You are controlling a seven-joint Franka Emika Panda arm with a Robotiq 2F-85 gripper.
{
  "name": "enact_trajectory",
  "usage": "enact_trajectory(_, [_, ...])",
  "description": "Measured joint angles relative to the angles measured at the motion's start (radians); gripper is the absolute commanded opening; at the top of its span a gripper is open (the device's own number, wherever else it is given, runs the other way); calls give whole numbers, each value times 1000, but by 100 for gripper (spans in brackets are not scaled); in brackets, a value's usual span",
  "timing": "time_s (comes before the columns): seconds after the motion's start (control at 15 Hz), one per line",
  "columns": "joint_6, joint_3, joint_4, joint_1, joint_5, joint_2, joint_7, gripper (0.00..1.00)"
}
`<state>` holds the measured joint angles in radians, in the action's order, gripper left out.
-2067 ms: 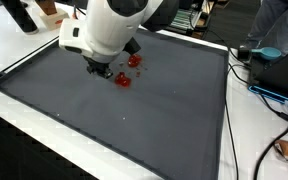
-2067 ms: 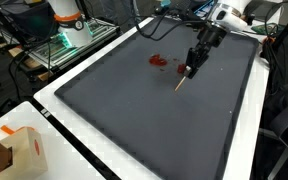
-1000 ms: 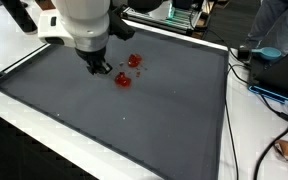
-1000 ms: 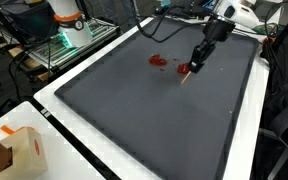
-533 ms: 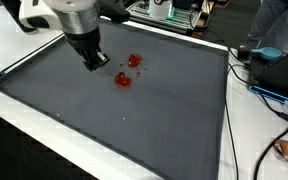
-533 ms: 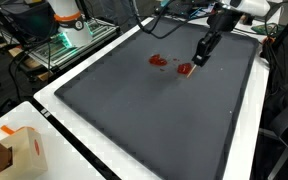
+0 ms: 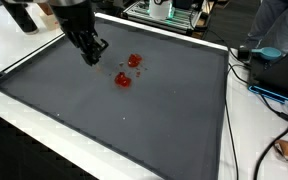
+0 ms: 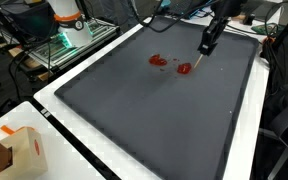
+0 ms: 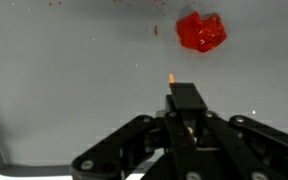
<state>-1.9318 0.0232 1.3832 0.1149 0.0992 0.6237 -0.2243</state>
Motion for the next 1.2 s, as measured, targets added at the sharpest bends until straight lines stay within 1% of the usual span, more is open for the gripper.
enact_trajectory(0.4, [-20, -22, 59, -18, -53, -67, 64, 3])
enact_trajectory(0.93, [-95, -41, 152, -31, -92, -144, 130, 3])
enact_trajectory(1.0, [-104, -43, 162, -31, -92, -151, 132, 13])
enact_trajectory(1.2, [-126, -46, 183, -31, -92, -164, 133, 13])
